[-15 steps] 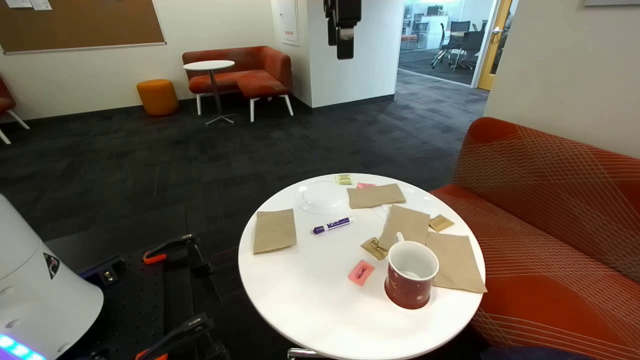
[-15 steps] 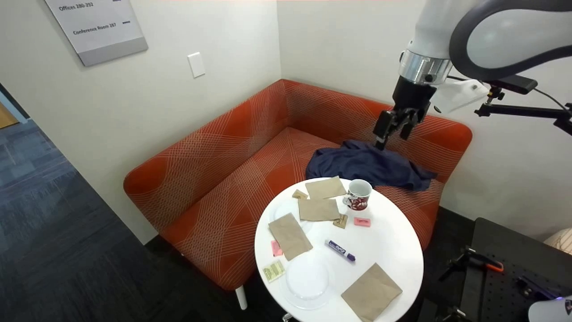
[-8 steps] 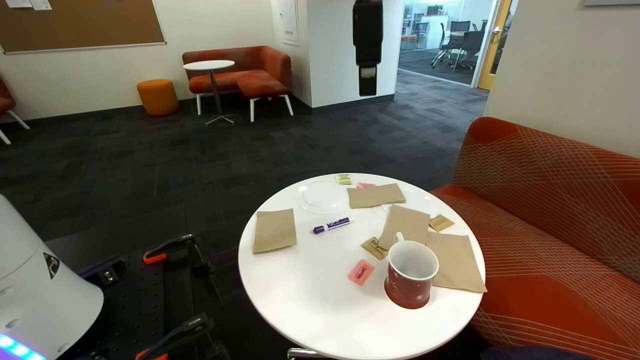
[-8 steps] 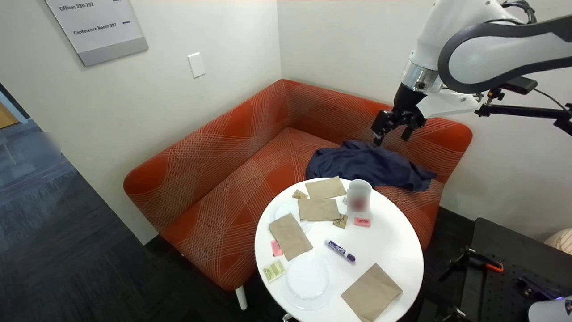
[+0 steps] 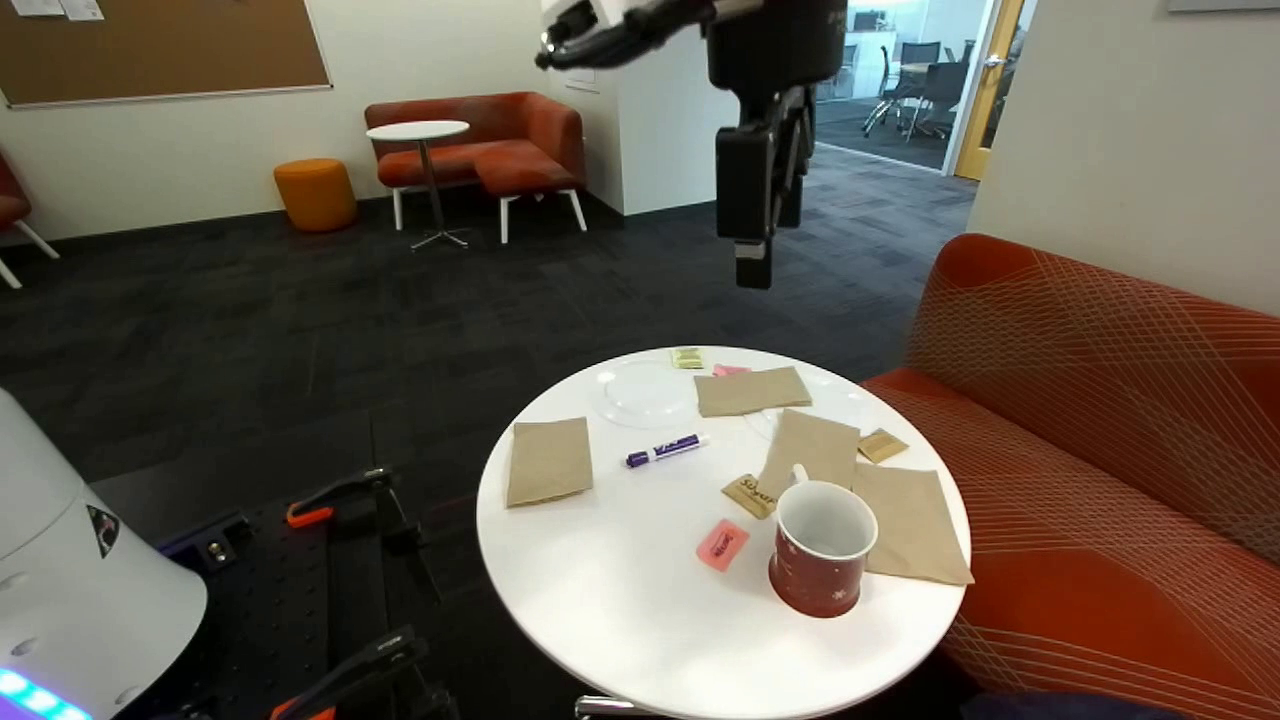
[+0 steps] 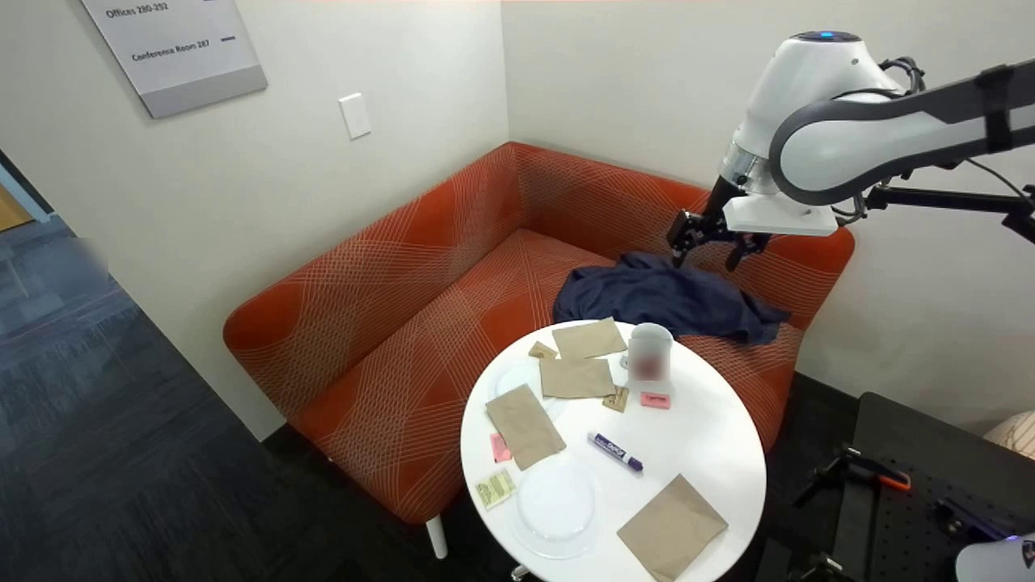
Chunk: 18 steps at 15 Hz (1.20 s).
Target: Move the maroon cup to the middle of the table, then put the marker in the cup, then put the marker on the right side of the marker
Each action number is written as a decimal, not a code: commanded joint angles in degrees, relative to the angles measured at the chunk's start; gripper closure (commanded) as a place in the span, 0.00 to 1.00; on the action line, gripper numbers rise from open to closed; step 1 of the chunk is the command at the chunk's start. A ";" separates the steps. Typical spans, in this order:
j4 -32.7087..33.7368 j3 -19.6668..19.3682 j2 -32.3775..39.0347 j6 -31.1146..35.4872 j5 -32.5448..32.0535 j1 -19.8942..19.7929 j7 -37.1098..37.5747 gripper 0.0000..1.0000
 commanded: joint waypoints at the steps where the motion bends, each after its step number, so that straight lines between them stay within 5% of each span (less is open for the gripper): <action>1: 1.45 -0.54 4.01 3.26 -1.86 -0.22 7.23 0.00; 10: 9.16 -1.33 16.28 7.47 -5.70 3.34 23.11 0.00; 18: 10.05 -1.75 18.36 7.34 -4.15 4.73 21.74 0.00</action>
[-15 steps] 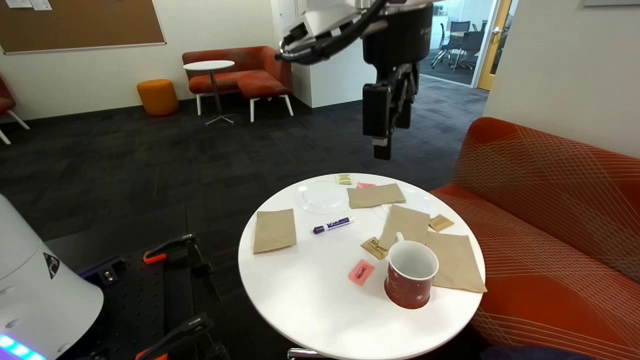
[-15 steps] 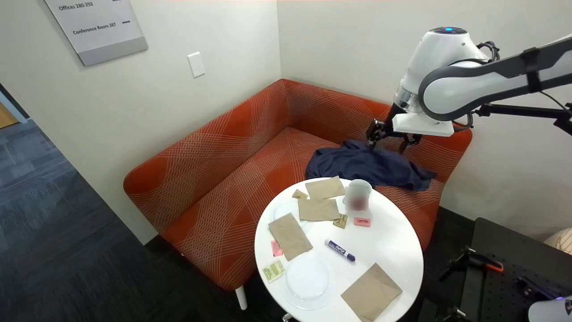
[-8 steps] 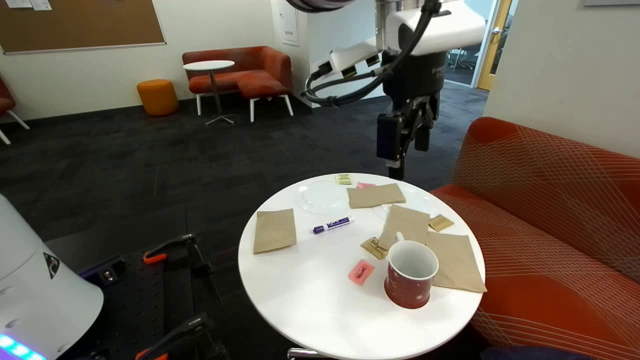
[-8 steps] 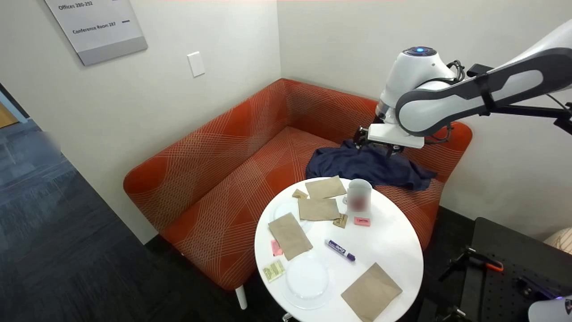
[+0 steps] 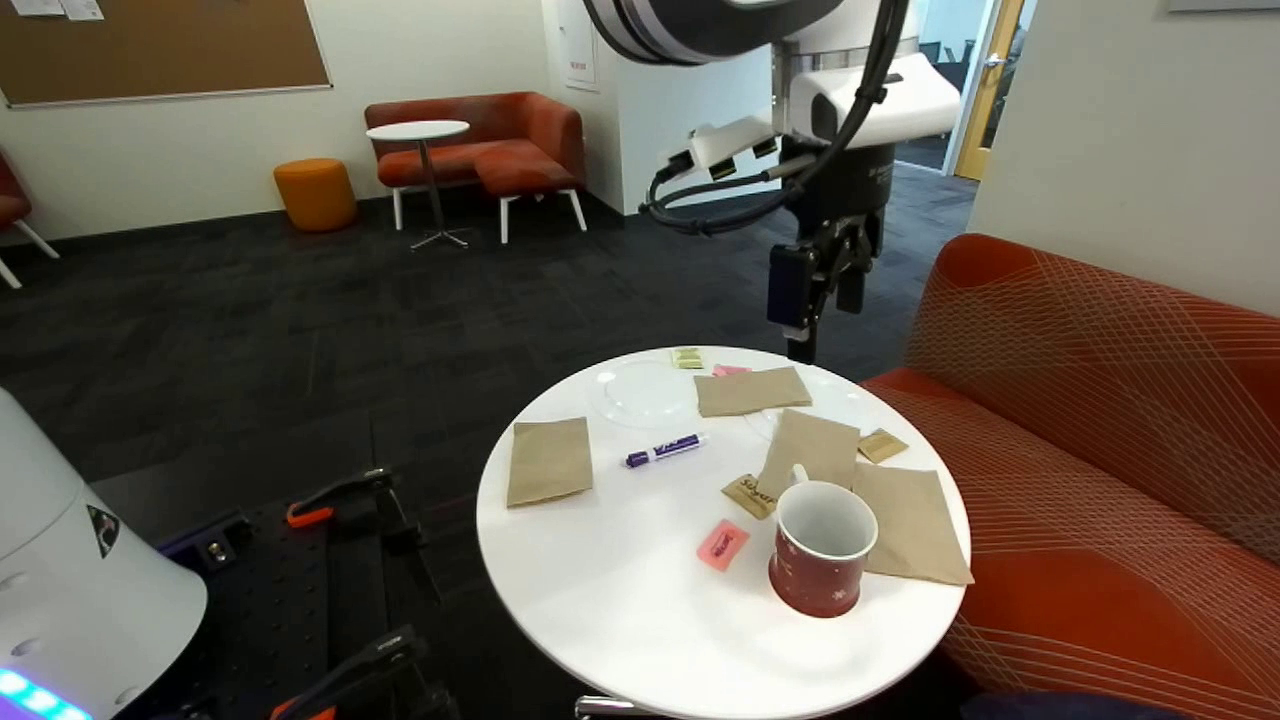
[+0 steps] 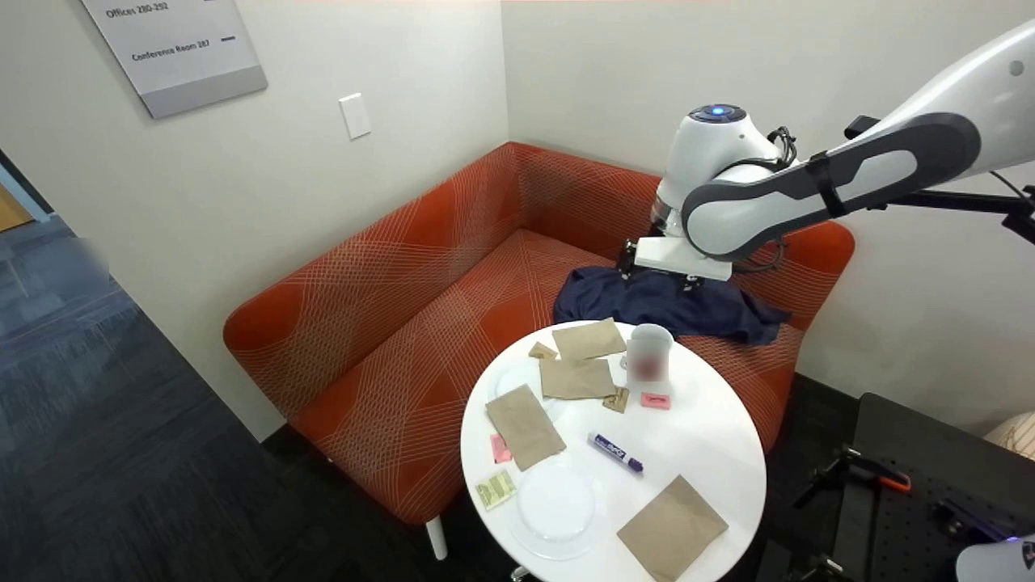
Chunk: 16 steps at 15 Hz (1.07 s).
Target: Move the maroon cup to the middle of the table, then put the marker in the cup, then put the marker on the right side of the marker
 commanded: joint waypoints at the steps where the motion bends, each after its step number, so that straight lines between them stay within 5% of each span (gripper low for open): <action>1: 0.19 -1.18 0.03 -0.21 0.45 1.04 -0.38 0.00; 16: 7.10 -2.76 11.11 -0.10 4.55 0.78 0.33 0.00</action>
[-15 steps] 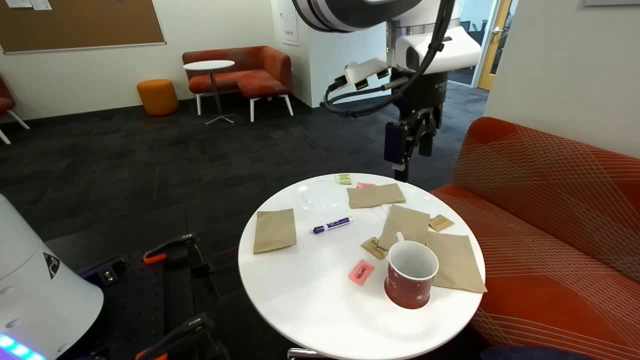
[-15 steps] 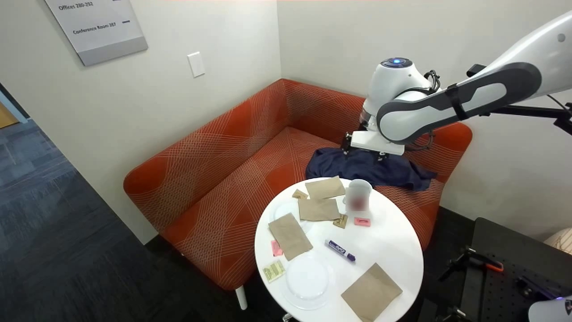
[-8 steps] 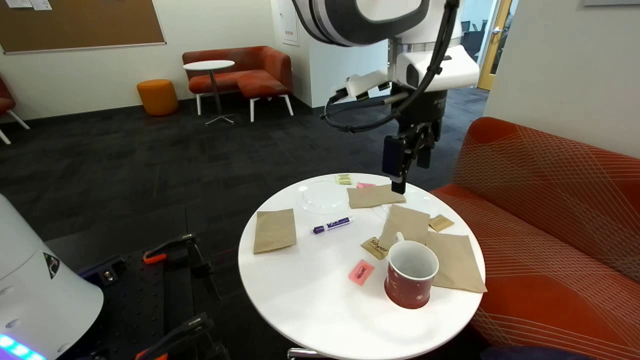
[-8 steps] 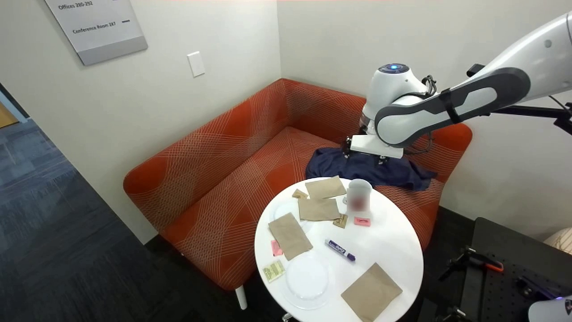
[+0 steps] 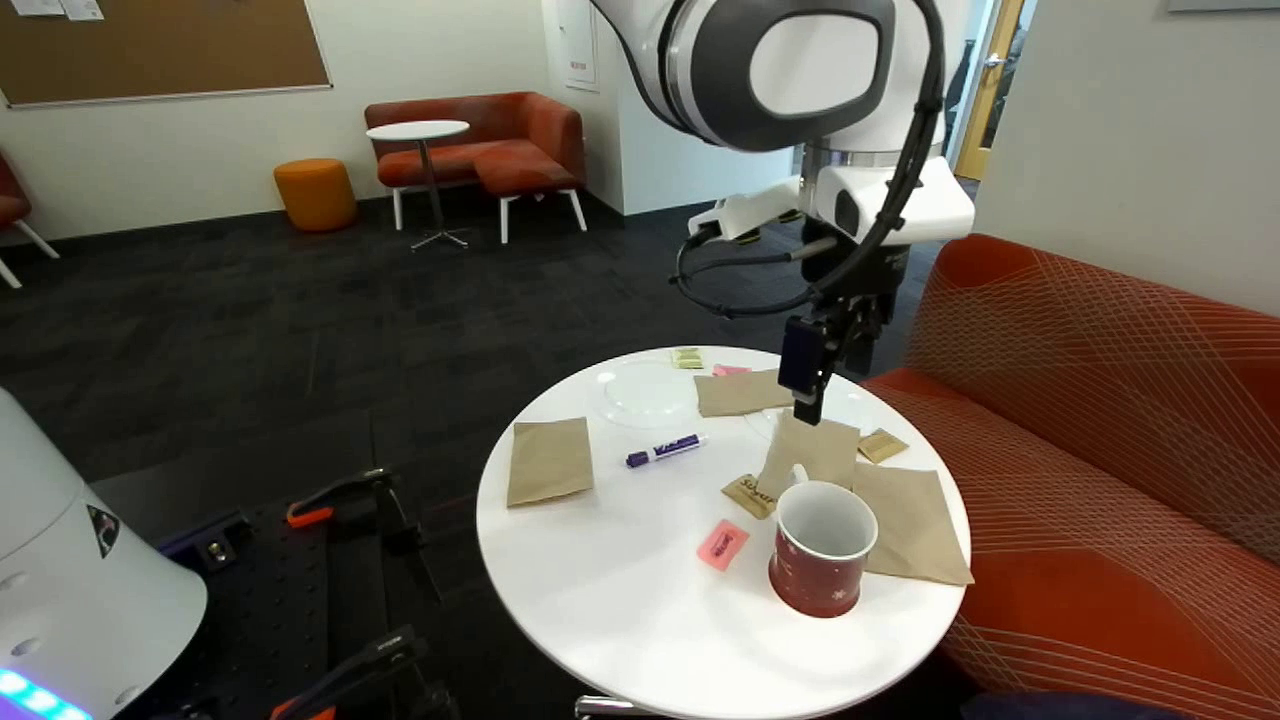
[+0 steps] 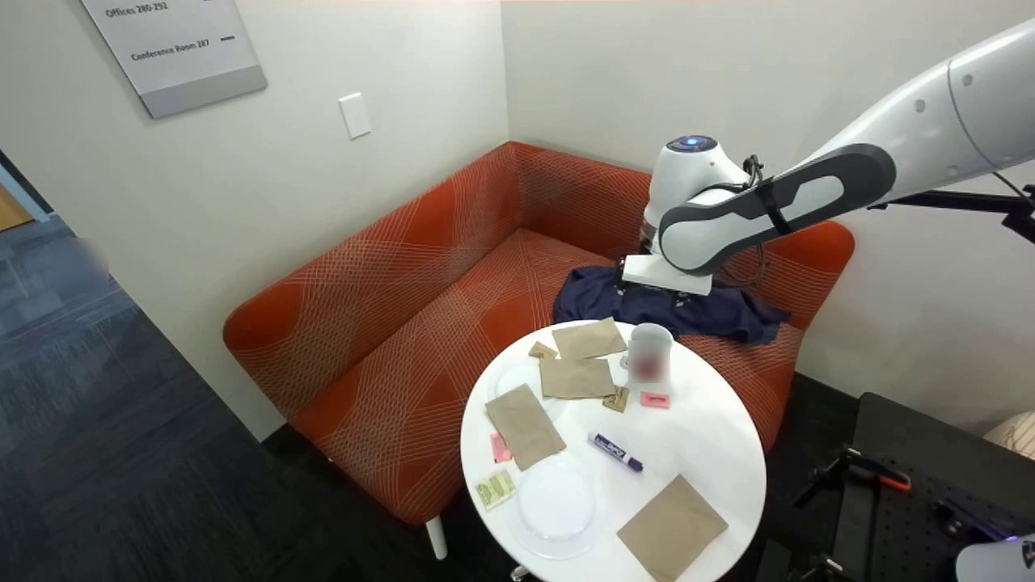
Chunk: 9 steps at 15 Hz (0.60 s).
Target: Move the maroon cup to the middle of the table, then put the marker in the cup, then put the marker on the right side of the marker
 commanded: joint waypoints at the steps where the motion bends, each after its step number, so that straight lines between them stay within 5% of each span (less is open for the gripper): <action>1: 2.91 -1.30 3.13 -0.06 1.84 0.59 0.23 0.00; 9: 2.90 -1.52 6.98 3.49 5.44 -1.10 -3.10 0.00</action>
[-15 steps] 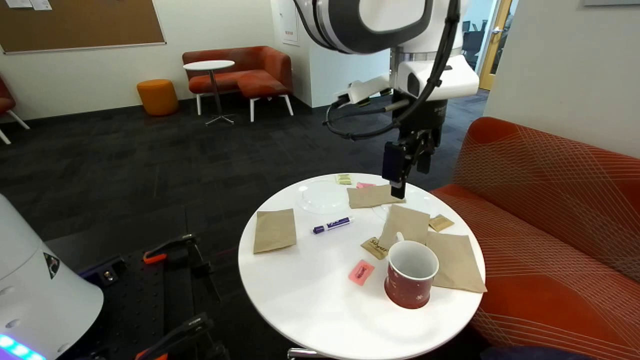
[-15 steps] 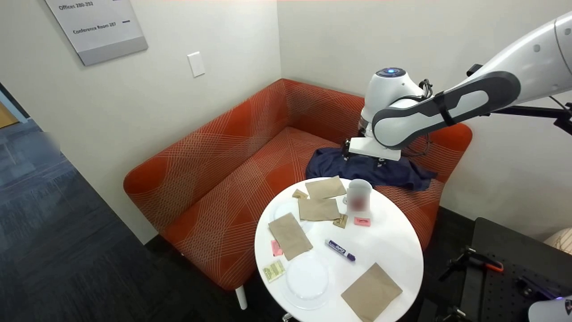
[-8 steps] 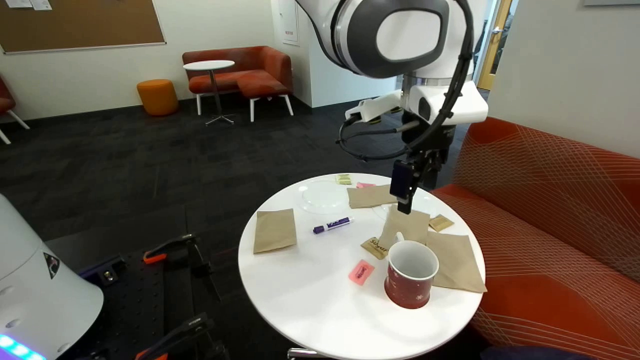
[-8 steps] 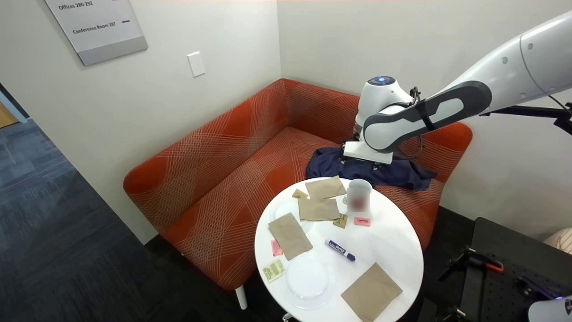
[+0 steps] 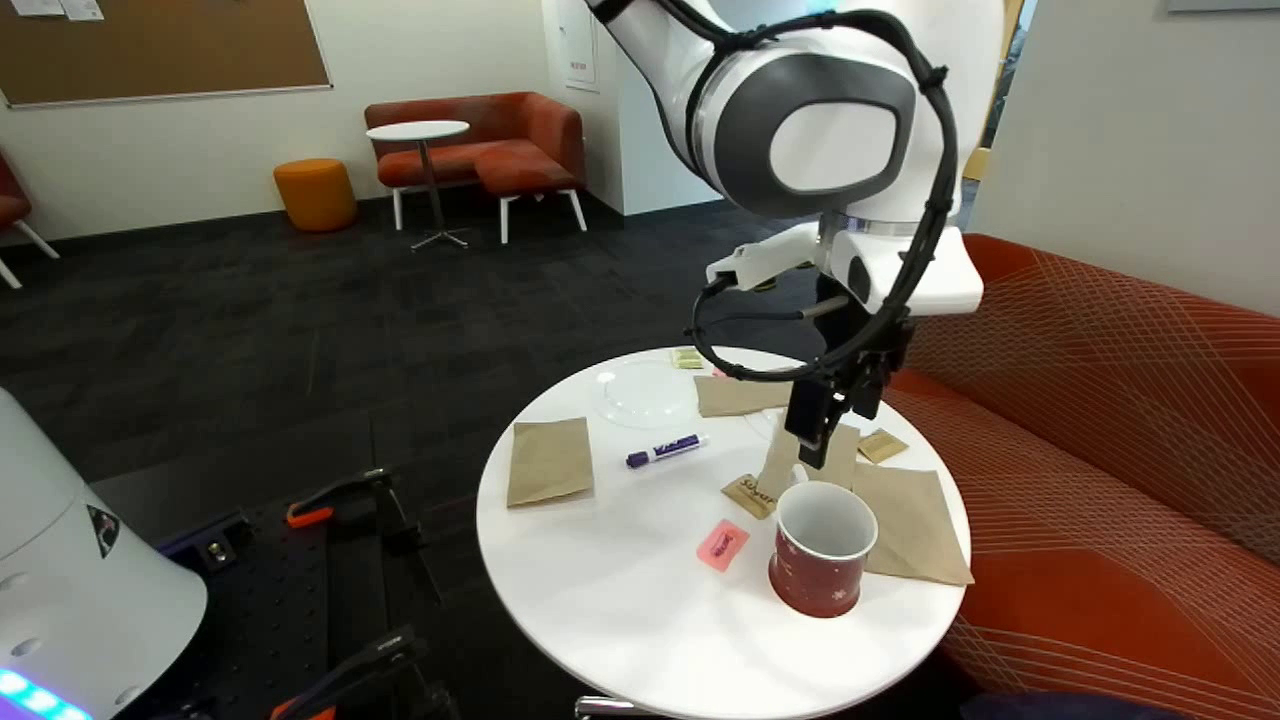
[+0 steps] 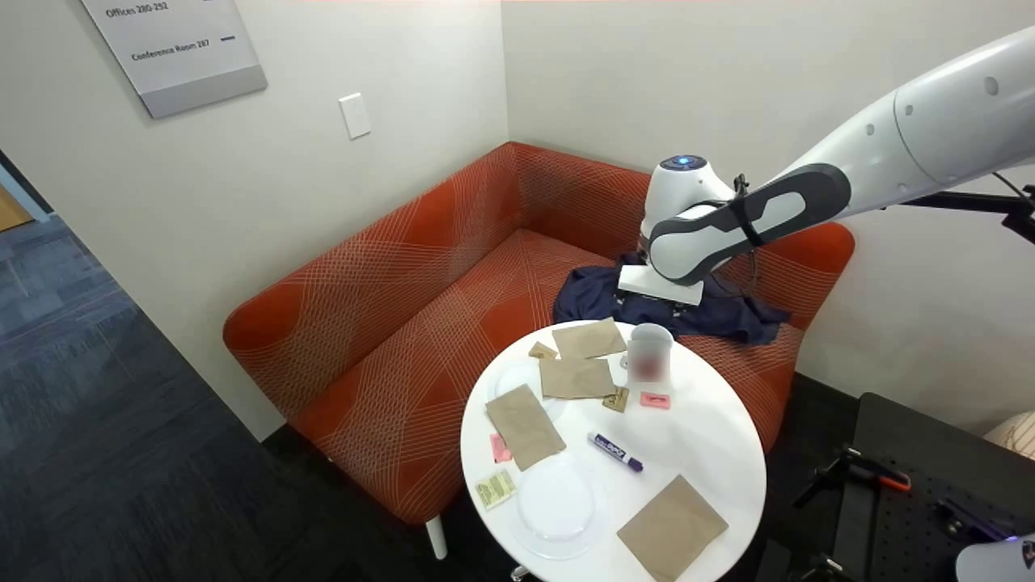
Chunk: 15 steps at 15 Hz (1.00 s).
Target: Move the maroon cup to the middle of the table, then put the marker in the cup, then put the marker on the right side of the marker
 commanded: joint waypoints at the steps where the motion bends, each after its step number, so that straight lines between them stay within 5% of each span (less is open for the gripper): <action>1: 0.14 -0.56 1.57 3.07 2.42 -0.86 -2.70 0.00; 15: 6.41 -0.44 9.55 6.63 5.86 -0.45 -3.22 0.00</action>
